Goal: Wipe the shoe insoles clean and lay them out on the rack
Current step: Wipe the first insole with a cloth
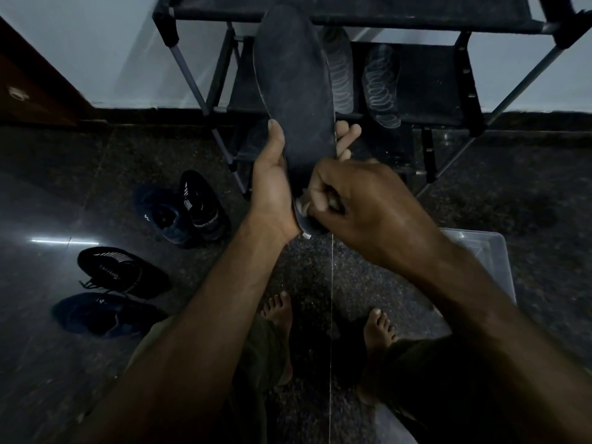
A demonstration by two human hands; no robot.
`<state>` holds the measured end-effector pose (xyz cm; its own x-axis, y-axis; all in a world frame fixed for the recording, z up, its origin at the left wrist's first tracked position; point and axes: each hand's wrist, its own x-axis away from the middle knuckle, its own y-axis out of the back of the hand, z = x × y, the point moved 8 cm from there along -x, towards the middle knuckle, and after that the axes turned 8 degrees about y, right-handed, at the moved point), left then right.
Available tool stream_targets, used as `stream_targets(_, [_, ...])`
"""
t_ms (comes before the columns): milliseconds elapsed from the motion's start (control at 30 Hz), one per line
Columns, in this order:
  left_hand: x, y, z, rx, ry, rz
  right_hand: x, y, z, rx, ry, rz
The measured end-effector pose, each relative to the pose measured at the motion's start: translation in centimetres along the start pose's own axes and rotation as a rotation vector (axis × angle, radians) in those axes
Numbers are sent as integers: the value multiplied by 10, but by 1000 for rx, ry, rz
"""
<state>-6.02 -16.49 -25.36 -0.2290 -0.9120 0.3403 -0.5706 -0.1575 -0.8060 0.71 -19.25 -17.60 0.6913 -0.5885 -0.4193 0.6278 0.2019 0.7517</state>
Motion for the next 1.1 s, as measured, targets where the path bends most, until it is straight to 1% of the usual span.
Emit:
stream_targets(33, [0, -1, 0, -1, -9, 2, 0, -1, 0, -47, -15, -7])
stream_targets(100, [0, -4, 3, 10, 7, 19, 2, 0, -3, -79, -59, -72])
stream_targets(200, [0, -9, 8, 0, 67, 43, 5, 7, -10, 74, -91, -174])
stream_targets(267, [1, -8, 6, -17, 72, 32, 5, 9, -14, 138, -82, -149])
stream_targets(400, [1, -1, 0, -21, 7, -26, 2, 1, -4, -21, -33, -11])
stream_targets(467, [0, -1, 2, -3, 10, -16, 2, -2, -4, -96, -54, -23])
stream_targets(500, [-1, -3, 5, 8, 32, 2, 3, -1, -6, -110, -73, -60])
stream_targets(533, [-1, -5, 8, 14, 54, 27, 4, 0, -8, -96, -91, -112])
stream_targets(600, [0, -10, 9, 19, 79, 53, 6, 7, -15, 21, -113, -193])
stream_targets(667, [0, -10, 6, 36, 92, 44, 8, 13, -19, 126, -120, -207])
stream_targets(700, [0, -9, 4, 44, 90, 27, 8, 12, -20, 118, -114, -177])
stream_targets(767, [-1, -5, 0, 39, 50, -5, 5, 6, -13, 20, -92, -95])
stream_targets(833, [-1, -3, 0, 32, 15, -19, 4, 0, -9, -55, -83, -65])
stream_targets(900, [-1, -5, 5, 9, 40, 1, 6, -1, -14, -108, -140, -121])
stream_targets(1033, [0, -6, 7, -7, 110, 56, 18, 9, -40, -339, -372, -297])
stream_targets(1100, [0, -5, 5, -4, 107, 63, 22, 13, -45, -361, -424, -338])
